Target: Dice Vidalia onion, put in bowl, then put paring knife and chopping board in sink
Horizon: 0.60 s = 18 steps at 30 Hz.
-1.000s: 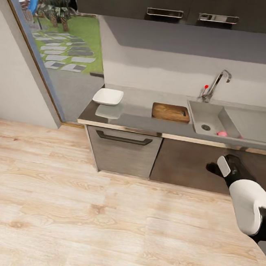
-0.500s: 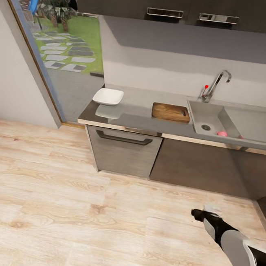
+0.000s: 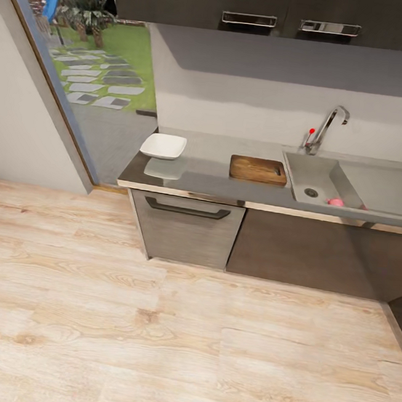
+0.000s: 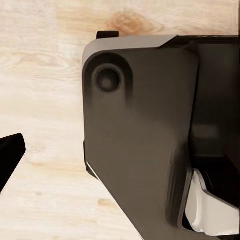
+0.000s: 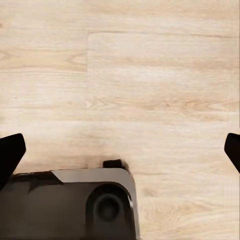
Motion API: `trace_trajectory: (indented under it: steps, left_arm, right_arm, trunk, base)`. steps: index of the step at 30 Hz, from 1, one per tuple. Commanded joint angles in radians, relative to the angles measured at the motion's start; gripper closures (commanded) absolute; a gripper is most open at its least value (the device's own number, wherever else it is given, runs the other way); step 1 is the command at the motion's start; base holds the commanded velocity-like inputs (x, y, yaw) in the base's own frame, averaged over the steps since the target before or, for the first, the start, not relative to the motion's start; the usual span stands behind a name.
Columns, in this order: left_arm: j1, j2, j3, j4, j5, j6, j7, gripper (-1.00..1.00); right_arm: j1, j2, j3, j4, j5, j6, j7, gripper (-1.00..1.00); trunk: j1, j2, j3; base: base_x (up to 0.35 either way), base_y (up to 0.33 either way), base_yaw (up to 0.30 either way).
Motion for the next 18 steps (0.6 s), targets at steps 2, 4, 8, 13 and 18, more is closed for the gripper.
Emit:
trace_trajectory:
  steps: [2,4,8,13,18]
  left_arm:
    - [-0.001,0.001,-0.008,-0.019,0.010,-0.004,0.003,-1.00]
    - [-0.001,0.004,-0.006,-0.036,0.010,-0.004,0.004,-1.00]
    - [0.001,0.012,-0.005,-0.145,0.010,-0.004,0.005,-1.00]
    - [0.001,0.013,-0.007,-0.211,0.009,-0.026,0.005,-1.00]
    - [0.001,0.018,-0.010,-0.197,0.008,-0.147,0.005,-1.00]
  right_arm:
    - [0.056,0.028,-0.008,0.001,0.011,-0.104,-0.004,-1.00]
    - [0.094,0.052,-0.009,0.001,0.012,-0.188,-0.007,-1.00]
    - [0.130,0.070,-0.016,-0.037,0.011,-0.251,-0.030,-1.00]
    - [0.135,0.068,-0.017,-0.200,0.010,-0.145,-0.043,-1.00]
    - [0.136,0.067,-0.013,-0.320,0.009,0.074,-0.035,-1.00]
  trunk:
    - [0.001,-0.002,-0.001]
    - [0.001,-0.002,-0.001]
    - [0.001,-0.002,-0.001]
    - [0.001,-0.002,-0.001]
    - [0.001,-0.002,-0.001]
  base:
    - [0.000,0.000,0.000]
    - [0.000,0.000,0.000]
    - [0.000,0.000,0.000]
    - [0.000,0.000,0.000]
    - [0.000,0.000,0.000]
